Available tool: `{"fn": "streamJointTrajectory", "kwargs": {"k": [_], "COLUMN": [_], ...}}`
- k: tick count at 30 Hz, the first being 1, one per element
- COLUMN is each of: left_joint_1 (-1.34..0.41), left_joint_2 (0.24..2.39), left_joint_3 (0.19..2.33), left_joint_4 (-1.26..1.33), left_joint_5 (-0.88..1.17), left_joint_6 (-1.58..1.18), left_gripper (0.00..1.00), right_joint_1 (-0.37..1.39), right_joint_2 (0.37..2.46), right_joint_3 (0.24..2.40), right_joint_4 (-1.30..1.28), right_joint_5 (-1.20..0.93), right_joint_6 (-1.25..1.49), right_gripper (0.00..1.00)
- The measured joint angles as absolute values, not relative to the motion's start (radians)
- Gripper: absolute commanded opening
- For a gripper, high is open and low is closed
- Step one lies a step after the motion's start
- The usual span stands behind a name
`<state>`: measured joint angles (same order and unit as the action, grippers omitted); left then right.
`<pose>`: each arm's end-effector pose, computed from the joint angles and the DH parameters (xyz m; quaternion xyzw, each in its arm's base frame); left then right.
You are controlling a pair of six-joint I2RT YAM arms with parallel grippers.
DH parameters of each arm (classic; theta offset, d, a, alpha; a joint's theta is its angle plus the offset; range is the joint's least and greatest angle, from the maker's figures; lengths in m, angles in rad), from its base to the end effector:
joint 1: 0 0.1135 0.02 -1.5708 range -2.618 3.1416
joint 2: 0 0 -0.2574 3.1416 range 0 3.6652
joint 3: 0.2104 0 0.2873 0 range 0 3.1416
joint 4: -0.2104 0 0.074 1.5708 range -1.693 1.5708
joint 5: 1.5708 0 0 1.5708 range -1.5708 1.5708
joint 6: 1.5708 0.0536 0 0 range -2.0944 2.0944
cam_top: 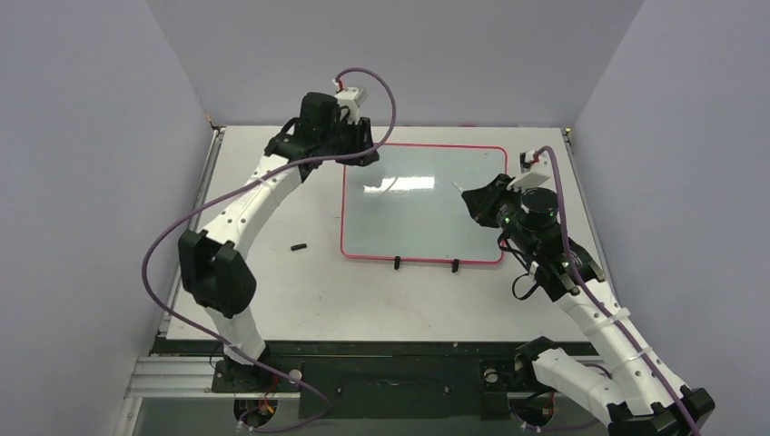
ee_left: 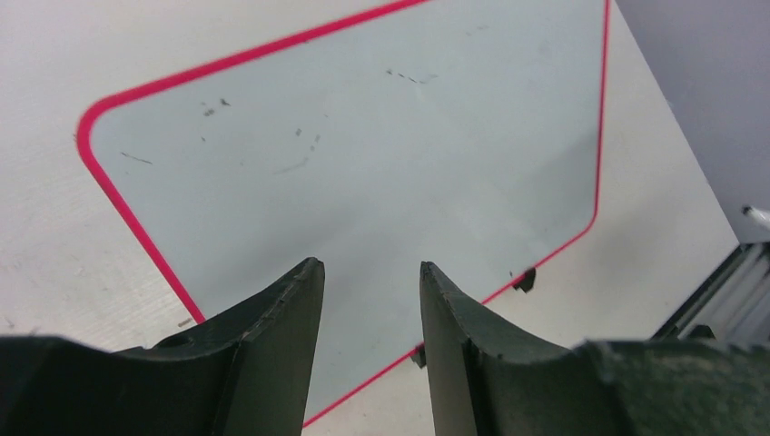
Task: Write a sentence on the whiteboard
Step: Pick up the whiteboard marker at the center of the board, then write a sentence on the whiteboard.
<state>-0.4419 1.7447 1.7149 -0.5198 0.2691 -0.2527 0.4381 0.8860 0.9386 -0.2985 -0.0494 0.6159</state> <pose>0.4046 -0.2072 0.3530 0.1469 0.8545 -0.2749 0.4155 0.2328 0.1120 0.3565 0.0549 0.7865 0.3261 0.5216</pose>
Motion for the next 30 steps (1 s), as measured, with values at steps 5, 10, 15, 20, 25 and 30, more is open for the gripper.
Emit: {"fn": "streamJointTrajectory", "kwargs": {"k": [5, 10, 15, 20, 25, 30], "left_joint_1": [-0.424, -0.411, -0.4, -0.377, -0.355, -0.347], "left_joint_2": [1.98, 2.2, 2.309, 2.358, 2.389, 2.398], "left_joint_3": [2.038, 2.386, 2.518, 2.526, 2.527, 2.536], "left_joint_4": [-0.639, -0.789, -0.857, -0.865, -0.862, -0.86], "left_joint_5": [0.193, 0.145, 0.136, 0.149, 0.183, 0.207], "left_joint_6": [-0.26, -0.258, -0.259, -0.272, -0.285, -0.293], "left_gripper": [0.41, 0.42, 0.45, 0.45, 0.45, 0.45], "right_joint_1": [0.438, 0.438, 0.438, 0.438, 0.438, 0.438], "right_joint_2": [0.885, 0.855, 0.826, 0.822, 0.812, 0.791], "right_joint_3": [0.951, 0.955, 0.961, 0.965, 0.965, 0.965], "right_joint_4": [-0.339, -0.373, -0.386, -0.406, -0.423, -0.425], "right_joint_5": [0.005, 0.049, 0.076, 0.083, 0.083, 0.083], "right_joint_6": [0.596, 0.579, 0.564, 0.557, 0.557, 0.557], "right_gripper": [0.0, 0.0, 0.0, 0.0, 0.0, 0.0]}}
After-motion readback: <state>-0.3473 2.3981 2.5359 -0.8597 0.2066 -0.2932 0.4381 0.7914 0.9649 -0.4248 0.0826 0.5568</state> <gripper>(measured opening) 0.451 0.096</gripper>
